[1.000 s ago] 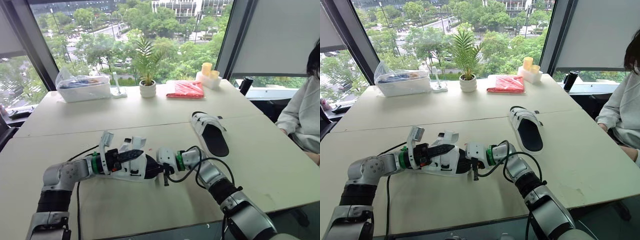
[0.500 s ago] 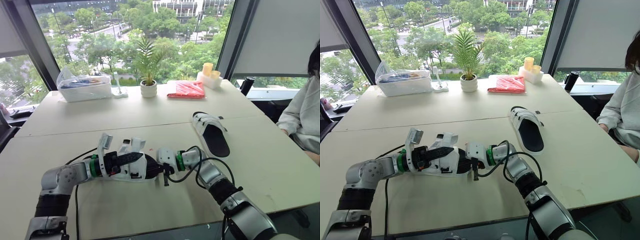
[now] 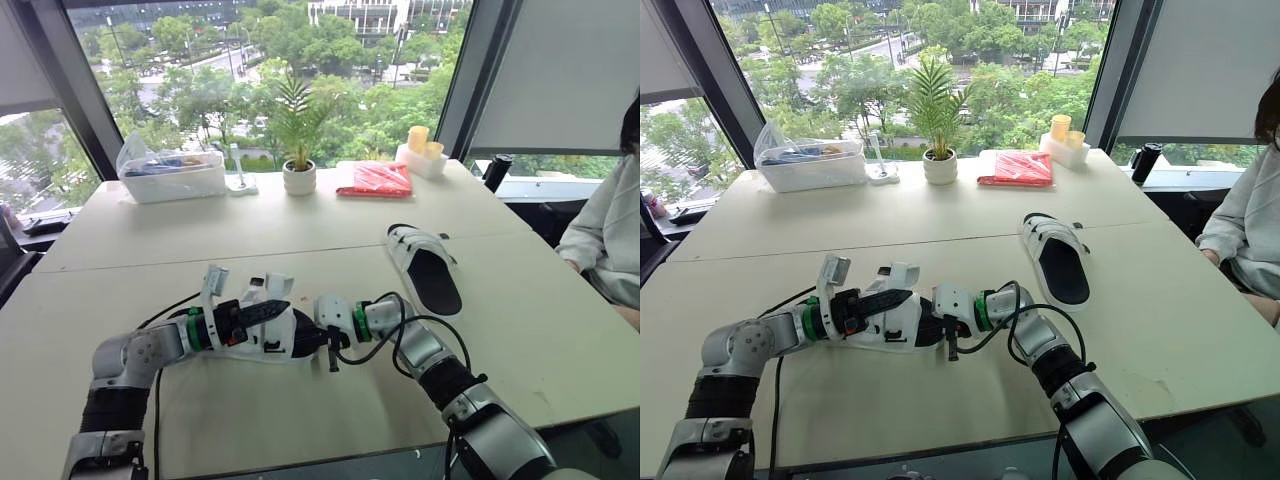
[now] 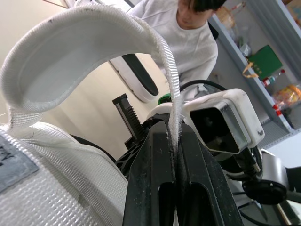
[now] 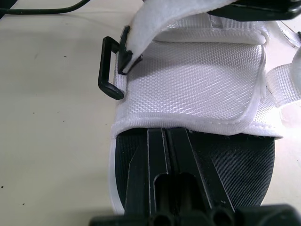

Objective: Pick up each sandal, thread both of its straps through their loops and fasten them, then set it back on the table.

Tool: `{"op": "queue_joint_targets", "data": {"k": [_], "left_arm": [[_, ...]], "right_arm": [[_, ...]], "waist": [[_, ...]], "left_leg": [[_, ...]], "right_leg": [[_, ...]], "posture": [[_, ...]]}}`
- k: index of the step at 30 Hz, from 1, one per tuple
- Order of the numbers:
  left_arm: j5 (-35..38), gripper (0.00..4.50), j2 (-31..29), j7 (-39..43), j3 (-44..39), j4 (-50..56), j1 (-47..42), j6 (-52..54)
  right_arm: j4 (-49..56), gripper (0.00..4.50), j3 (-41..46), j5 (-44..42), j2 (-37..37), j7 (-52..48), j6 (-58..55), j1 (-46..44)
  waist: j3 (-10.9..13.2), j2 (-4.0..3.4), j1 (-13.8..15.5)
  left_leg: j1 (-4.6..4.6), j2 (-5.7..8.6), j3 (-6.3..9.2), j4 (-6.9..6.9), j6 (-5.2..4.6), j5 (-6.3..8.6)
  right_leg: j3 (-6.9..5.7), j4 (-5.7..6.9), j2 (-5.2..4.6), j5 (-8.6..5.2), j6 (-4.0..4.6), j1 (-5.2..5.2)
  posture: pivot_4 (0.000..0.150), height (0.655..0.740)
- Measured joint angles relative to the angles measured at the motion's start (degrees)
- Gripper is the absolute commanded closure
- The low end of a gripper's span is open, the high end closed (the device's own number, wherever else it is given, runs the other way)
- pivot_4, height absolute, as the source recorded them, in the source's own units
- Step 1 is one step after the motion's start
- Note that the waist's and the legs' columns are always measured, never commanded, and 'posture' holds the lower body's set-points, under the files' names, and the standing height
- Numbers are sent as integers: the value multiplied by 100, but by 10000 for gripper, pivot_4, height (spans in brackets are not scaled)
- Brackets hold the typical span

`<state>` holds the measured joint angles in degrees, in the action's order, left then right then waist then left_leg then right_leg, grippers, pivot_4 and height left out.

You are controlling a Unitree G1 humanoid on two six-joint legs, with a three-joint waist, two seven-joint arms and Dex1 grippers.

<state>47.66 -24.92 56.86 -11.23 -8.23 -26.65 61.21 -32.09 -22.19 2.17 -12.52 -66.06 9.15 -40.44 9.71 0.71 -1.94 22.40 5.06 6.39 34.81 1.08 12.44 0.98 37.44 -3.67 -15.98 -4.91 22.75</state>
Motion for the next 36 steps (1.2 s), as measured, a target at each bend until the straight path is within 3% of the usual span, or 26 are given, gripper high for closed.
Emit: {"op": "queue_joint_targets", "data": {"k": [23, 36], "left_arm": [[60, 44570, 65, -134, -16, 515, 264, 193], [-413, 44570, -45, 65, 392, 793, 588, -759]], "right_arm": [[102, 45000, 9, -2, 0, 37, -14, 78], [152, 45000, 12, -1, -4, 47, -43, 110]], "waist": [[0, 0, 63], [-7, -8, 95]], "left_leg": [[0, 0, -1, -2, -1, 3], [0, 0, -1, -5, -2, 6]], "right_leg": [[0, -14, -1, 0, 0, -4], [0, -24, -1, -1, 1, -8]], "posture": [[1500, 7400], [1500, 7400]]}}
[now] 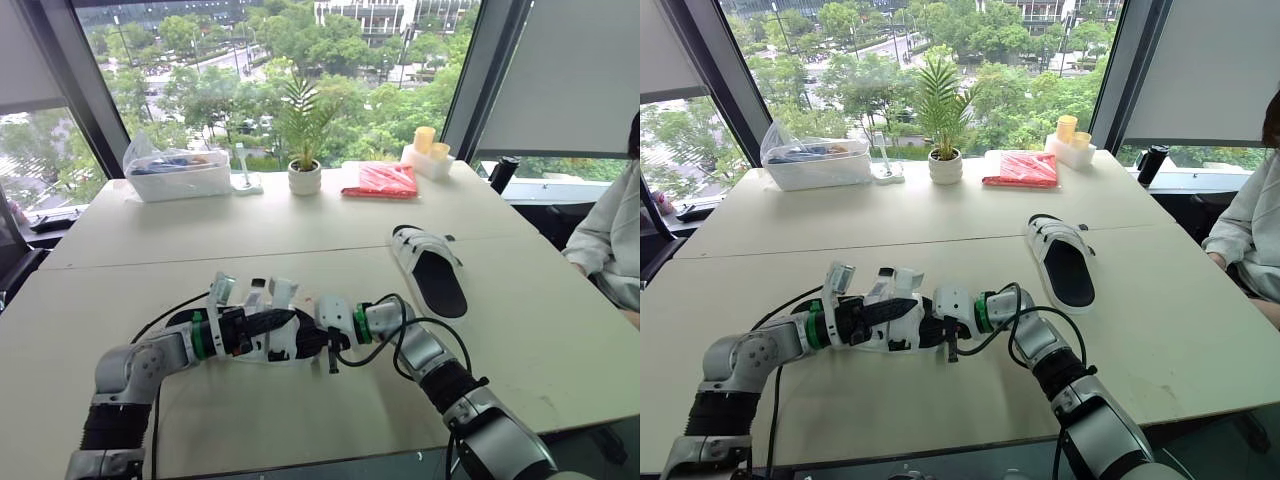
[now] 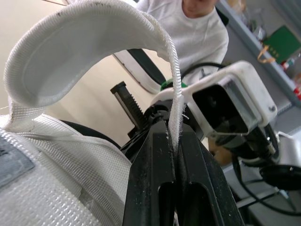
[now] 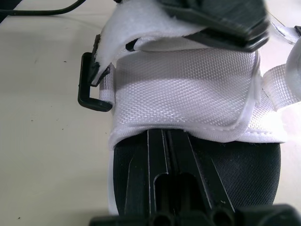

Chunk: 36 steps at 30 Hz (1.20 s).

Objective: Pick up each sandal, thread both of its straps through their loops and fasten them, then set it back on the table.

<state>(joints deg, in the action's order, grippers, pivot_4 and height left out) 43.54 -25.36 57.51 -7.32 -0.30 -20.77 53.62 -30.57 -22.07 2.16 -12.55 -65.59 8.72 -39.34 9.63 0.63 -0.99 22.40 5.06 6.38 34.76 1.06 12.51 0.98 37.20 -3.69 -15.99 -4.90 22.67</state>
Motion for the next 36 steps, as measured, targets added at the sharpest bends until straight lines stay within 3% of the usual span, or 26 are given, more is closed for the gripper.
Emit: {"op": "queue_joint_targets", "data": {"k": [20, 26, 36], "left_arm": [[-898, 44570, -102, 390, 430, -218, 258, -1916], [-840, 44570, -169, 524, 422, -127, 297, -1850], [-76, 44570, -309, 164, -13, -158, -241, -709]], "right_arm": [[63, 45000, -4, -1, 18, 51, -63, 51], [91, 45000, -7, -1, 15, 50, -78, 63], [103, 45000, -20, -1, 16, 50, -78, 64]], "waist": [[-4, -6, -1], [-4, -5, -6], [-1, -2, -27]], "left_leg": [[0, -1, 0, -8, -1, 0], [0, -2, 0, -11, -1, 1], [2, -2, 0, -11, -1, 0]], "right_leg": [[0, -2, 0, -1, 1, 5], [0, -2, 0, -1, 2, 6], [-1, -1, 1, 0, 0, 10]], "posture": [[1500, 7400], [1500, 7400], [1500, 7400]]}}
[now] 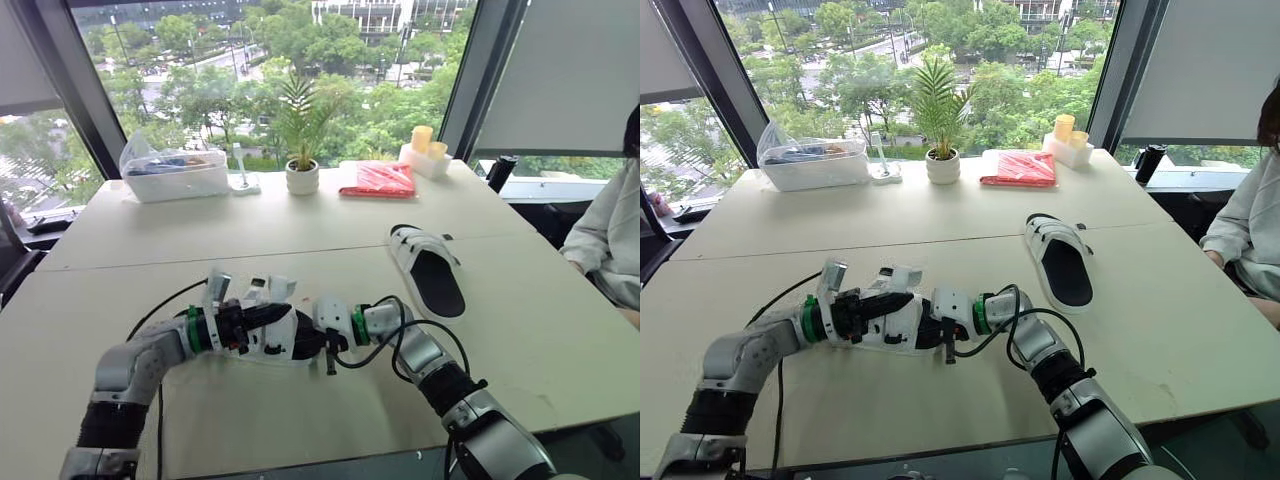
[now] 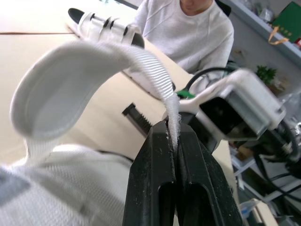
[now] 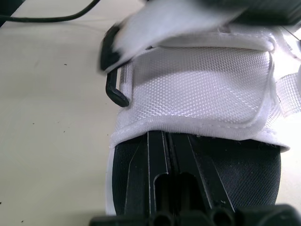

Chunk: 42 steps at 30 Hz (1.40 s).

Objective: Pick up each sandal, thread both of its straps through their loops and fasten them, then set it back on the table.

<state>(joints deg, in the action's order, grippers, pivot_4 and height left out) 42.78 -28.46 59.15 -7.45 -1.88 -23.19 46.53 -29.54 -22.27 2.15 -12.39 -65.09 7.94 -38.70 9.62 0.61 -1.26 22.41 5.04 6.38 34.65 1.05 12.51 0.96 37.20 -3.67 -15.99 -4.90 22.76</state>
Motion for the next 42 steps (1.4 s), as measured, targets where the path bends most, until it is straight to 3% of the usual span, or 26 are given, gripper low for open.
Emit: {"op": "queue_joint_targets", "data": {"k": [15, 34, 42], "left_arm": [[207, 44570, 267, -290, 22, -26, -26, 184], [234, 44570, 39, -23, 148, -43, -19, 346], [-185, 44570, 29, 282, 344, -36, 185, -535]], "right_arm": [[-4, 45000, -2, 3, 9, 0, 25, -3], [5, 45000, -8, 4, -2, 0, 19, 0], [5, 45000, -16, 4, -6, 0, 19, 0]], "waist": [[0, 0, 5], [0, 0, 5], [-1, -1, 7]], "left_leg": [[0, 0, 0, -1, 1, 0], [0, 0, 0, -1, 1, 0], [0, -1, 0, -2, 1, 0]], "right_leg": [[0, 0, 0, 0, 0, 0], [0, 0, 0, 0, 0, 0], [0, -1, 0, 0, 1, 0]], "posture": [[1500, 7400], [1500, 7400], [1500, 7400]]}}
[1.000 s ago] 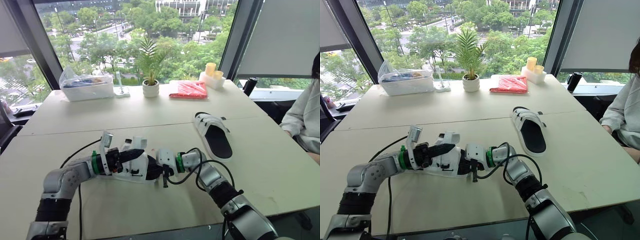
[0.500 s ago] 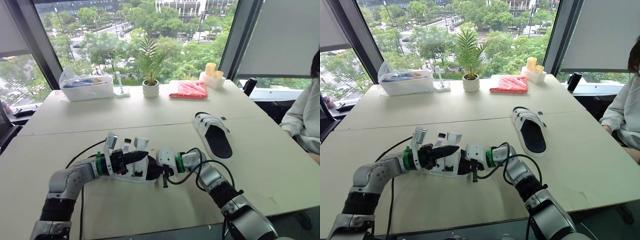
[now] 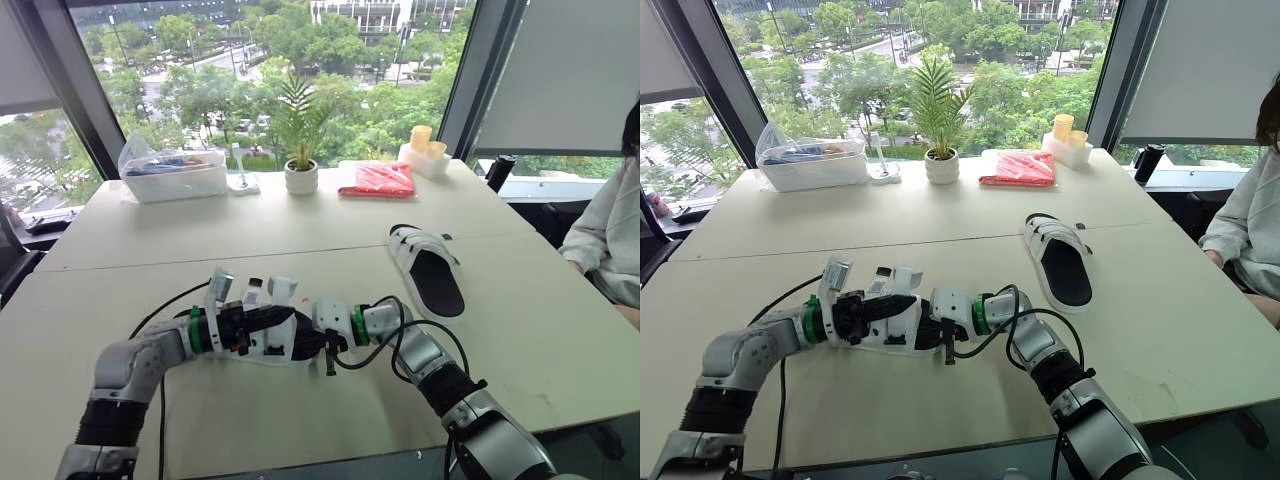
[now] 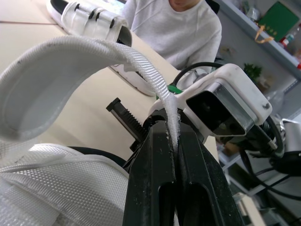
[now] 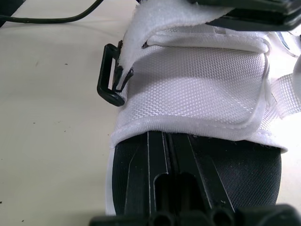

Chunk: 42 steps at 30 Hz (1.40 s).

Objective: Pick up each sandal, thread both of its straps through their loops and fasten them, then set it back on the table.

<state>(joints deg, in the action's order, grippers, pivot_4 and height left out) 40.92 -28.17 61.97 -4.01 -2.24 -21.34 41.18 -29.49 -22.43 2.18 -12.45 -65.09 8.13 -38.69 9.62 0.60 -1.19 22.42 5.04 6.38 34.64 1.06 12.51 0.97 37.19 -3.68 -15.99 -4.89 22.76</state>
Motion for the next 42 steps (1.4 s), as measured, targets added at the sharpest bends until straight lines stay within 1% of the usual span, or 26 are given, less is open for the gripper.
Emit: {"op": "queue_joint_targets", "data": {"k": [7, 14, 20, 23, 26, 28, 29, 30, 31, 35, 40, 42], "left_arm": [[-392, 44570, -52, 222, 128, -117, 128, -699], [-780, 44570, -210, 650, 378, -215, 267, -1300], [-1271, 44570, -351, 946, 601, -192, 357, -2166], [-1375, 36845, -452, 965, 674, -179, 363, -2260], [-1386, 22585, -733, 1070, 663, 37, 513, -2196], [-1292, 11736, -913, 1142, 587, 209, 669, -2134], [-1242, 7437, -994, 1175, 520, 315, 775, -2099], [-1168, 1596, -1097, 1214, 471, 427, 893, -2030], [-1117, 680, -1183, 1240, 424, 531, 1008, -2002], [-870, 680, -1589, 1287, 100, 940, 1619, -1757], [-542, 680, -1843, 1248, -414, 1390, 2116, -1538], [-508, 680, -1916, 1251, -604, 1629, 2454, -1534]], "right_arm": [[12, 45000, -14, 0, -7, -1, 0, 0], [15, 45000, -21, -1, -1, -2, 3, 0], [15, 45000, -30, -2, 2, -5, 14, 0], [15, 45000, -32, -3, 7, -5, 14, 0], [18, 45000, -40, -5, 15, -4, 14, -2], [21, 45000, -43, -6, 14, -4, 14, -2], [22, 45000, -43, -7, 15, -3, 14, -2], [22, 45000, -43, -8, 11, -3, 12, -3], [24, 45000, -43, -8, 11, -3, 14, -1], [19, 45000, -44, -7, 12, -4, 38, 3], [-1, 45000, -46, -6, 34, -5, 64, -2], [-6, 45000, -57, -7, 43, -6, 79, -3]], "waist": [[-1, -1, 0], [0, -1, -4], [-1, -1, -4], [-1, -1, -7], [-1, -3, -17], [-1, -3, -13], [-1, -3, -15], [-1, -4, -10], [0, -4, -11], [1, -5, -6], [2, -4, -9], [2, -5, -25]], "left_leg": [[0, 0, 0, 0, 0, 0], [0, -1, 0, -4, -1, 0], [0, -2, -3, -13, 0, 0], [0, -2, -3, -18, -1, 0], [-1, -3, -5, -27, 0, -1], [-1, -3, -6, -30, 0, -1], [-1, -4, -6, -30, 0, -1], [-1, -4, -6, -31, 0, -1], [-1, -5, -6, -31, 0, -1], [0, -6, -7, -35, 0, -1], [0, -8, -10, -38, 0, -1], [0, -9, -16, -46, 0, -1]], "right_leg": [[0, 0, 0, 0, 0, 0], [0, 0, 0, -1, 1, 3], [3, -1, 0, -1, 2, 9], [4, -1, 0, -1, 2, 11], [7, -1, 0, -1, 2, 17], [7, -1, 0, -1, 2, 20], [7, -1, 0, -2, 3, 20], [7, -1, 0, -2, 4, 20], [7, -2, 0, -2, 4, 21], [9, -2, -1, -5, 9, 23], [10, -2, -1, -12, 21, 33], [14, -3, -1, -15, 26, 32]], "posture": [[1500, 7400], [1500, 7400], [1500, 7400], [1500, 7400], [1500, 7400], [1500, 7400], [1500, 7400], [1500, 7400], [1500, 7400], [1500, 7400], [1500, 7400], [1500, 7400]]}}
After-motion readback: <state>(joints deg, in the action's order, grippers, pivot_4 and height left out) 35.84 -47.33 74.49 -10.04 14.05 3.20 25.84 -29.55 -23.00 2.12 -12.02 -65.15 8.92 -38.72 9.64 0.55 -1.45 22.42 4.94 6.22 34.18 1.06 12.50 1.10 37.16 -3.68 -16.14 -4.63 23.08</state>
